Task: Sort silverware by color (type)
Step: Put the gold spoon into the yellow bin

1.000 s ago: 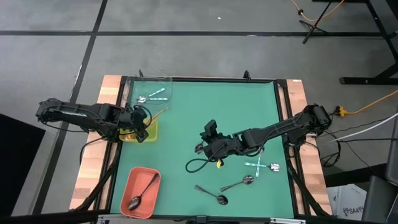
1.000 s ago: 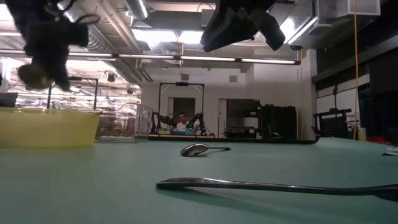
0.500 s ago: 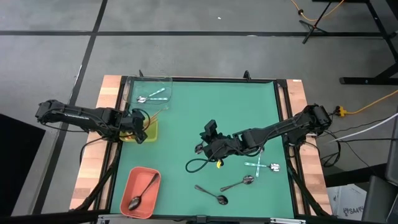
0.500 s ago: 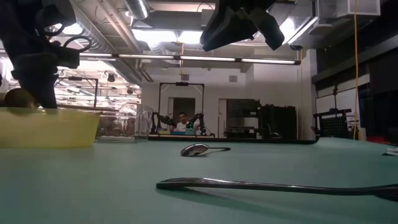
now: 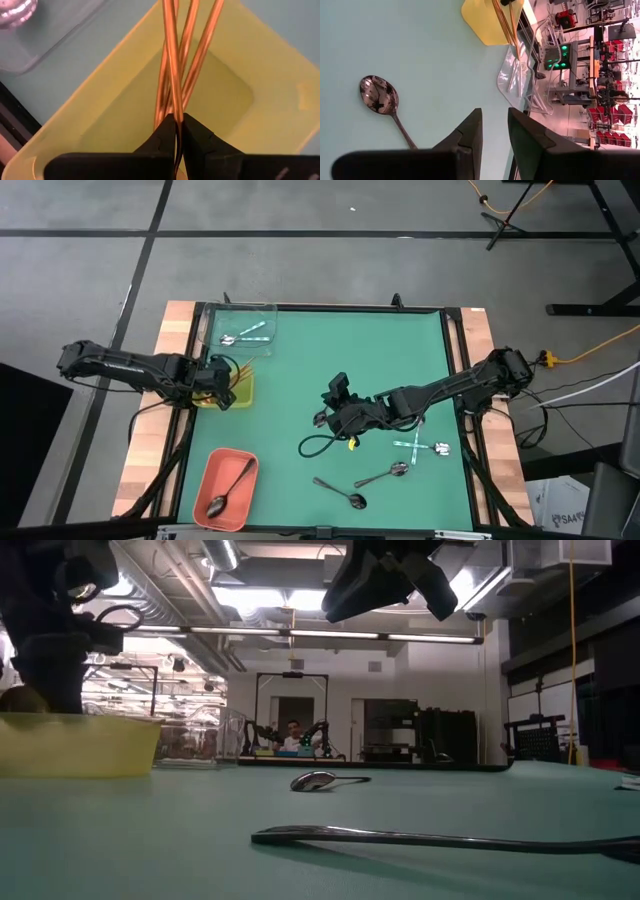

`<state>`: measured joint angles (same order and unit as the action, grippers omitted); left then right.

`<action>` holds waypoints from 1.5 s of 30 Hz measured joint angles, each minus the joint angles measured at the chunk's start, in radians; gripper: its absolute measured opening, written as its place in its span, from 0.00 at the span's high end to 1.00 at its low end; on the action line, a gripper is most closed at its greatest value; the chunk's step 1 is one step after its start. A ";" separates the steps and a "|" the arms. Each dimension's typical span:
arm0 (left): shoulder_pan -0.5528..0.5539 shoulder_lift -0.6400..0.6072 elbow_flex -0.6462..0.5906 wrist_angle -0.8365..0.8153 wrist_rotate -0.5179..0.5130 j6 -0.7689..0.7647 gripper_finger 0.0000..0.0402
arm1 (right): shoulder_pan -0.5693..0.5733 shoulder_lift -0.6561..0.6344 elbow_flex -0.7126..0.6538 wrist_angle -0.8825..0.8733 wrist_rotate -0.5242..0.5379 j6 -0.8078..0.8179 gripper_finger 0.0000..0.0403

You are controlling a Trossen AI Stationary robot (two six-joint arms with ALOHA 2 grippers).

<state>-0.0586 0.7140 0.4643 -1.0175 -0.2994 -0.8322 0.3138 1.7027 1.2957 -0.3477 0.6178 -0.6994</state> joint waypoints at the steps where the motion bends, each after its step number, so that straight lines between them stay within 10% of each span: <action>1: 0.000 0.000 -0.010 0.004 0.002 0.000 0.98 | 0.000 0.000 0.000 0.000 0.000 0.000 0.78; 45: 0.001 0.000 -0.051 0.012 0.029 -0.128 0.86 | 0.000 0.000 0.000 0.000 -0.001 -0.001 0.78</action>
<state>-0.0578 0.7143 0.4136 -1.0056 -0.2703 -0.9603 0.3138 1.7027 1.2957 -0.3481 0.6170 -0.7006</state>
